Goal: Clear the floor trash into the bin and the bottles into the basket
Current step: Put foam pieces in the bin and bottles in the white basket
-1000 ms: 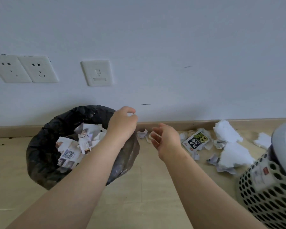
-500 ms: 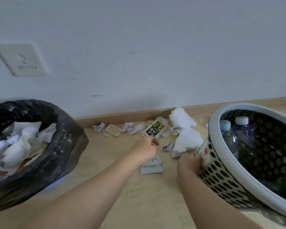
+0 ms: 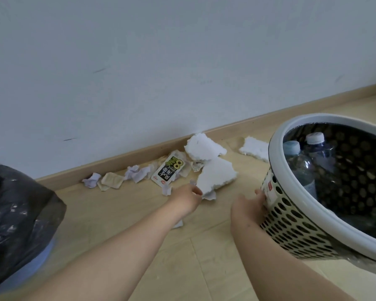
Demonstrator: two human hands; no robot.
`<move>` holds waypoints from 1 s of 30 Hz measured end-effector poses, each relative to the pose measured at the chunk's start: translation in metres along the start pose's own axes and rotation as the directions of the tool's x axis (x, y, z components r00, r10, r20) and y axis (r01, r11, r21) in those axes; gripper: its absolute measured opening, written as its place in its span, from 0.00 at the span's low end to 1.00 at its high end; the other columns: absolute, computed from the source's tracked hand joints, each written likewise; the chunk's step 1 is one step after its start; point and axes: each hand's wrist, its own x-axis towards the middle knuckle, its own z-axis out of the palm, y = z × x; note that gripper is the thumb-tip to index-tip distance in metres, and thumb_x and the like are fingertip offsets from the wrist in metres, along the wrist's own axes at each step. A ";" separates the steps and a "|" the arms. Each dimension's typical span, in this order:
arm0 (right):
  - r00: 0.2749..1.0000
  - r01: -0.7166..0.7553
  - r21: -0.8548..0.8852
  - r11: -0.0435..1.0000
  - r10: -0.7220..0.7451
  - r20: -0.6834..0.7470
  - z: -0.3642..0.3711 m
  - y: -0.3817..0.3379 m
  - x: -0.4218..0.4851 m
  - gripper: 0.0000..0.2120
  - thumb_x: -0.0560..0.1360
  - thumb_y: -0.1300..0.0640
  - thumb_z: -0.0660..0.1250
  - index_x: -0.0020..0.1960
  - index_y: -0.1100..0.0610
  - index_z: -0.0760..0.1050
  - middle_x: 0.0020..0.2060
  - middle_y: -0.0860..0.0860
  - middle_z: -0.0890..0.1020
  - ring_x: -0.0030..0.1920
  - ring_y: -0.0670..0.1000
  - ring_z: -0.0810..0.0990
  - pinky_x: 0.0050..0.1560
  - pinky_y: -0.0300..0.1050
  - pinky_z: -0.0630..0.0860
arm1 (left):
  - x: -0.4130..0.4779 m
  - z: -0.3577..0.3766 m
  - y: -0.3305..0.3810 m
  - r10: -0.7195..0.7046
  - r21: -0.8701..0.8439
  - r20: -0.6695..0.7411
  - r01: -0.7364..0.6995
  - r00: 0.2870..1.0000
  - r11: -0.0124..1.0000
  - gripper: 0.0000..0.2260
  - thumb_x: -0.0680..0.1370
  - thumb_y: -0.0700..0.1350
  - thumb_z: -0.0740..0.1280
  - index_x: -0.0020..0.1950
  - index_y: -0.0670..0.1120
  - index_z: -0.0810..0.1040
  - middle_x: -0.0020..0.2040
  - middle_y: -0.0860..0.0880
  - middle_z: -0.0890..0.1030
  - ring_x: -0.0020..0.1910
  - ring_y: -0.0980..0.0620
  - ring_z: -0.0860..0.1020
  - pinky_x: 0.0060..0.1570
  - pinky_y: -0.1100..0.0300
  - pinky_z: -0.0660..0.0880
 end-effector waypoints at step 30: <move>0.974 -0.137 0.005 0.991 0.134 0.184 0.058 -0.023 0.009 0.20 0.77 0.58 0.58 0.69 0.55 0.64 0.67 0.58 0.67 0.66 0.61 0.68 0.66 0.56 0.64 | 0.058 -0.036 0.009 -0.035 0.468 -0.084 0.071 0.996 0.881 0.12 0.79 0.43 0.58 0.60 0.49 0.75 0.61 0.48 0.77 0.58 0.48 0.75 0.49 0.61 0.71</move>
